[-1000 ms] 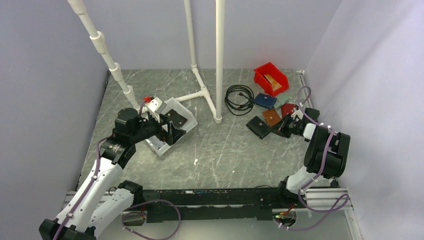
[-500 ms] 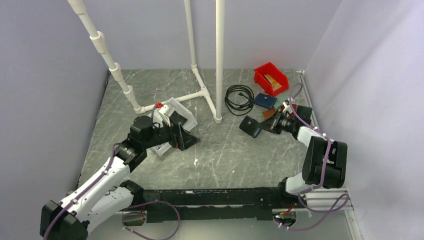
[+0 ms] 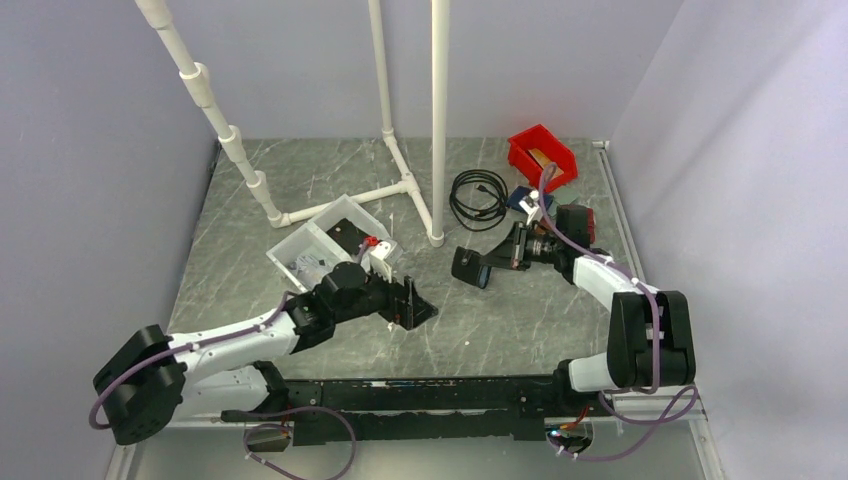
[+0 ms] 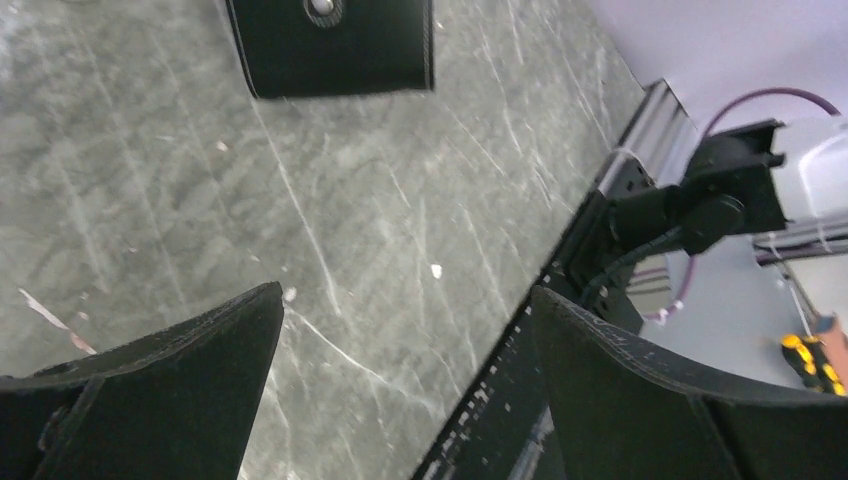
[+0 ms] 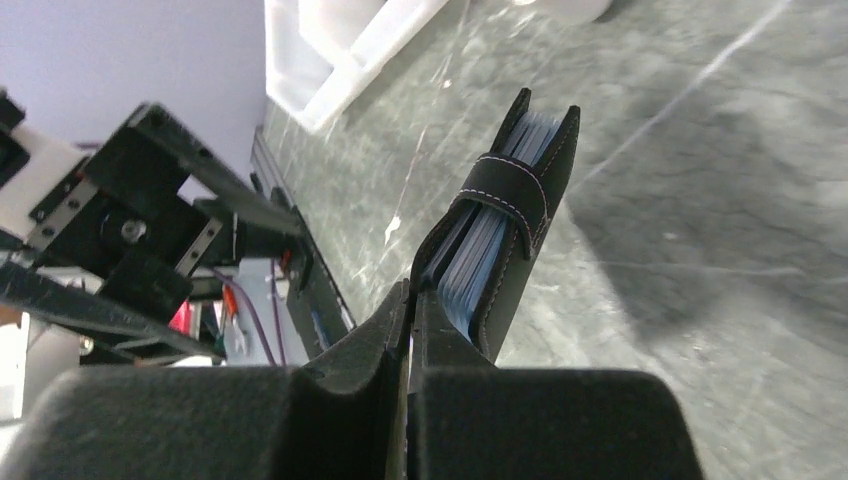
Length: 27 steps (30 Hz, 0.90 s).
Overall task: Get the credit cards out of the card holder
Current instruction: Open the card holder at the center of the board.
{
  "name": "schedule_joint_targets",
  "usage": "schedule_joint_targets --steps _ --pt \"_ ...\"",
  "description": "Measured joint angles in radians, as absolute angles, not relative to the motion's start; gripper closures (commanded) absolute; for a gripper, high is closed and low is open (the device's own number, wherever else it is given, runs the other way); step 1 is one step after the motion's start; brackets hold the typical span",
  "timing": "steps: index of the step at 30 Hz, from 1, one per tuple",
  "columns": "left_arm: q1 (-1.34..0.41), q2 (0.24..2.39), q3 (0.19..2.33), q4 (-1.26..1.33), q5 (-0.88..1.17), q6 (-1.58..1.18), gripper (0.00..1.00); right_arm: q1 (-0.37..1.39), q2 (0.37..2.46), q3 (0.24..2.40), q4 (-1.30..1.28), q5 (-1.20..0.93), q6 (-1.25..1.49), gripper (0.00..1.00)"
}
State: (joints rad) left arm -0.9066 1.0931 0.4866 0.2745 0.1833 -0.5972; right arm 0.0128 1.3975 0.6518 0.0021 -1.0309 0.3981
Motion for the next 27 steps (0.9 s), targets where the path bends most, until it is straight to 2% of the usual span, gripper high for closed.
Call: schedule_joint_targets --steps 6,11,21,24,27 --pt "-0.909 1.139 0.392 0.466 0.121 -0.556 0.01 0.115 1.383 0.635 0.006 -1.058 0.377 1.00" --pt "-0.909 1.166 0.363 0.518 0.106 -0.535 0.01 0.157 1.380 0.618 0.008 -1.052 0.367 1.00" --pt "-0.909 1.284 0.418 0.509 0.076 -0.474 0.11 0.162 1.435 0.618 -0.065 -0.850 0.288 1.00" --pt "-0.909 1.343 0.457 0.503 0.062 -0.456 0.15 0.162 1.472 0.620 -0.099 -0.782 0.265 0.88" --pt "-0.902 1.382 0.479 0.503 0.054 -0.454 0.15 0.162 1.485 0.636 -0.138 -0.749 0.236 0.69"
